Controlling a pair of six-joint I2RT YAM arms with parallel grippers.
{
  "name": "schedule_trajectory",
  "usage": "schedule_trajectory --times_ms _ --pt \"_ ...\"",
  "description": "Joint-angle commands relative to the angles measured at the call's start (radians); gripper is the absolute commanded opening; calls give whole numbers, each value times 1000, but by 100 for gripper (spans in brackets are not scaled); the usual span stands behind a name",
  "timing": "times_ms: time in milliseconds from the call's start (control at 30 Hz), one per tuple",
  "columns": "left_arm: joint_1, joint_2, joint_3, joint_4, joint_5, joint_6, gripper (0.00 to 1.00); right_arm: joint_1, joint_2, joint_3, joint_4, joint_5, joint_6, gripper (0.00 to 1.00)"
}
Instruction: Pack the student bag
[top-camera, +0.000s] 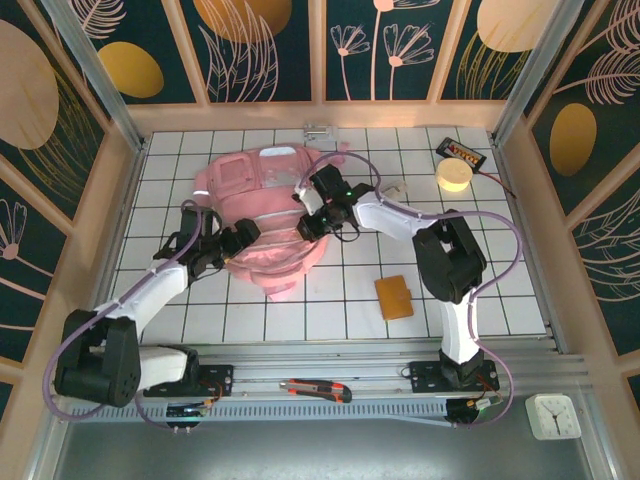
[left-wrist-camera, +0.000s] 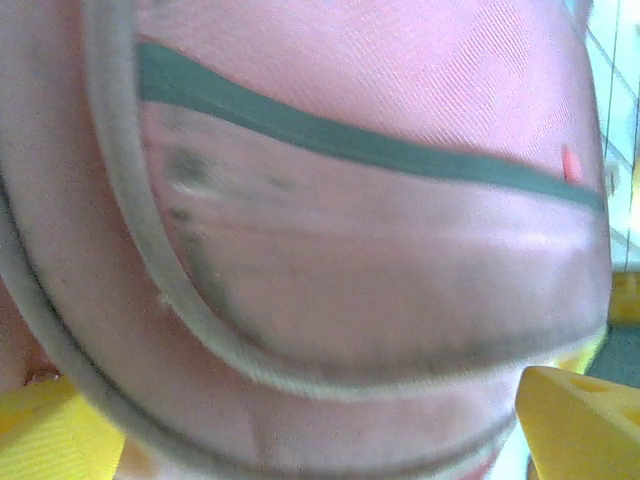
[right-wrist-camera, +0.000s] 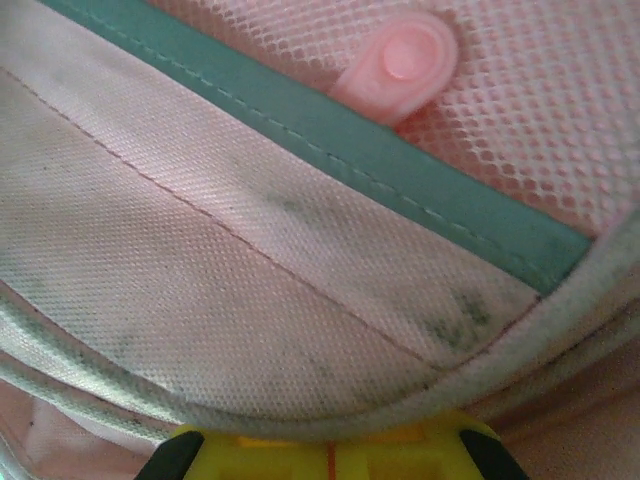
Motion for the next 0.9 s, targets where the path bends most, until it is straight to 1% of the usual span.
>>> schedule_trajectory --times_ms 0,100,167,233,267,333,400,467,600,633,700,733,800,867 --pt "51 -33 40 -122 45 121 98 -49 -50 -16 106 -22 -38 0" --pt "135 -35 48 -109 104 121 99 -70 -53 -15 107 -32 -65 0" --pt "143 -14 69 -85 133 114 98 -84 -52 -18 103 -42 -71 0" --pt "143 22 62 -8 194 64 93 -93 -48 -13 87 -54 -75 0" --pt "143 36 43 43 224 26 88 -94 -44 -10 76 -57 -78 0" --pt "142 58 -11 165 273 -57 74 -94 -33 11 47 -62 -77 0" --pt "135 68 -42 221 278 -91 70 -93 -23 35 13 -66 -69 0" --pt "125 69 -55 240 268 -96 65 -94 -10 65 -20 -80 -54 0" --pt "90 75 -71 271 252 -106 56 -93 42 165 -150 -140 -22 0" --pt "76 82 -73 276 244 -108 52 -92 59 191 -186 -167 -13 0" --pt "46 99 -75 290 234 -116 37 -85 89 234 -257 -213 0 0" --pt "32 107 -76 306 231 -125 32 -77 102 250 -292 -221 7 0" --pt "11 120 -82 337 226 -145 25 -67 123 269 -344 -226 10 0" --pt "1 124 -87 365 224 -164 23 -58 140 274 -372 -232 29 0"
